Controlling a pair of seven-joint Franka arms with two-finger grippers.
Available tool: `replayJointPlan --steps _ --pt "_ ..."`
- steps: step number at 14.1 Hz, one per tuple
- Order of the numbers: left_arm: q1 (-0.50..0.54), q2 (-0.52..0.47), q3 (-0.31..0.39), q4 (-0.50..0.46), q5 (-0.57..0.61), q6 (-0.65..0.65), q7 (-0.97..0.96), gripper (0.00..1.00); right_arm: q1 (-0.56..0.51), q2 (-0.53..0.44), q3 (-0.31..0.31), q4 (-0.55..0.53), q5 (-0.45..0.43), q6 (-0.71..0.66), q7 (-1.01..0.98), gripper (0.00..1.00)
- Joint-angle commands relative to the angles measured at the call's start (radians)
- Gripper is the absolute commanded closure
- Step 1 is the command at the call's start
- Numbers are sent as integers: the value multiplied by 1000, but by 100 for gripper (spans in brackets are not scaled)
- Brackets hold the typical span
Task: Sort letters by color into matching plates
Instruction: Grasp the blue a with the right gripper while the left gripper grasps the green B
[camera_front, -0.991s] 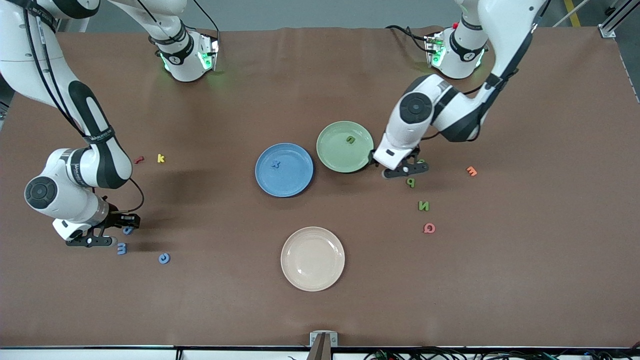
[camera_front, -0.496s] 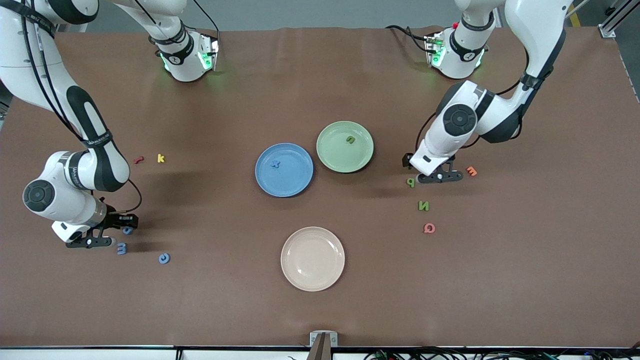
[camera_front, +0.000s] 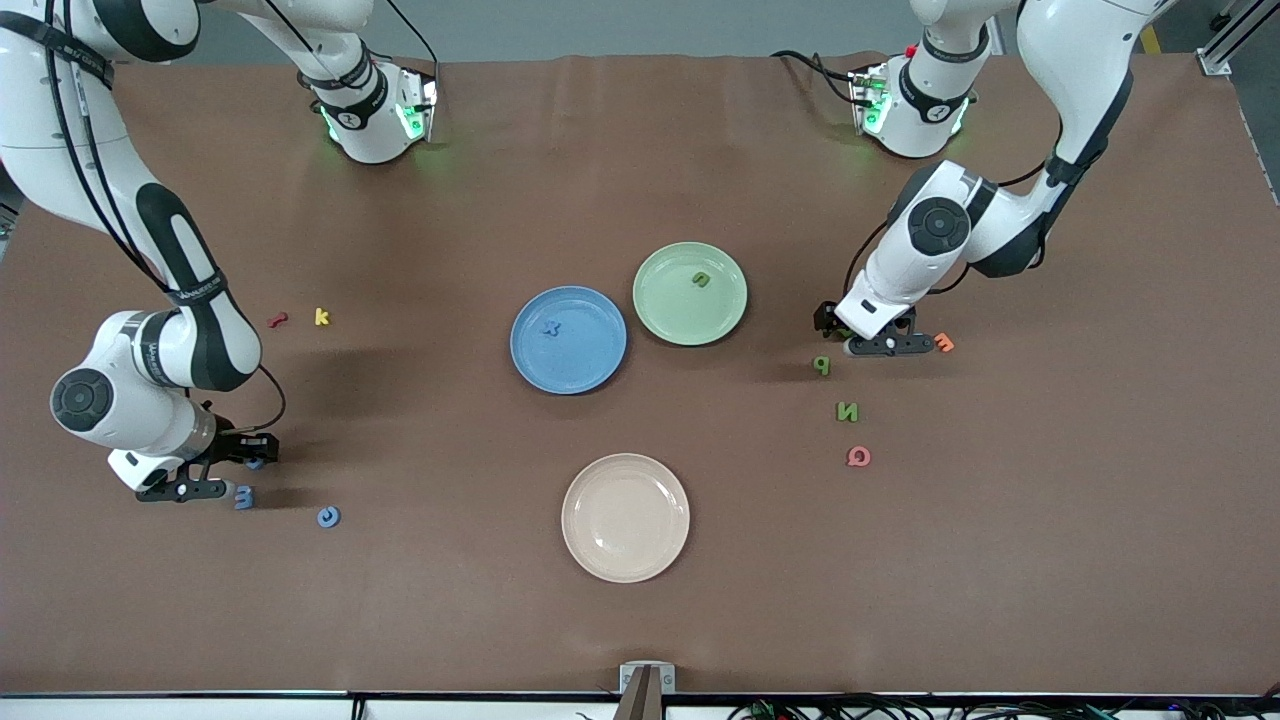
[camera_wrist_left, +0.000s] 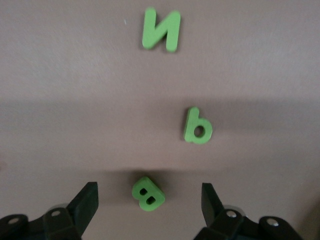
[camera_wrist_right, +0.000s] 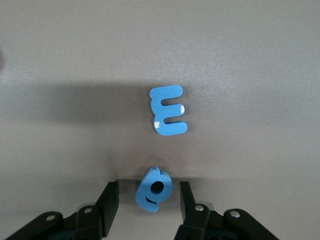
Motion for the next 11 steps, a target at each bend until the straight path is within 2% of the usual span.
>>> replayJointPlan --steps 1,2,6,7,11 --pt "17 16 -13 -32 47 35 0 9 -16 19 14 27 -18 -1 -22 43" --pt "17 25 -13 -34 61 46 -2 9 -16 19 13 27 -18 -1 -22 47" --pt "20 53 -10 -40 90 75 -11 10 -16 19 14 27 -18 -1 -22 95" --pt "22 61 -10 -39 91 78 -11 12 -16 19 14 27 -18 -1 -22 99" --pt "51 82 -7 -26 154 78 -12 16 4 -6 25 21 -11 -36 3 100"
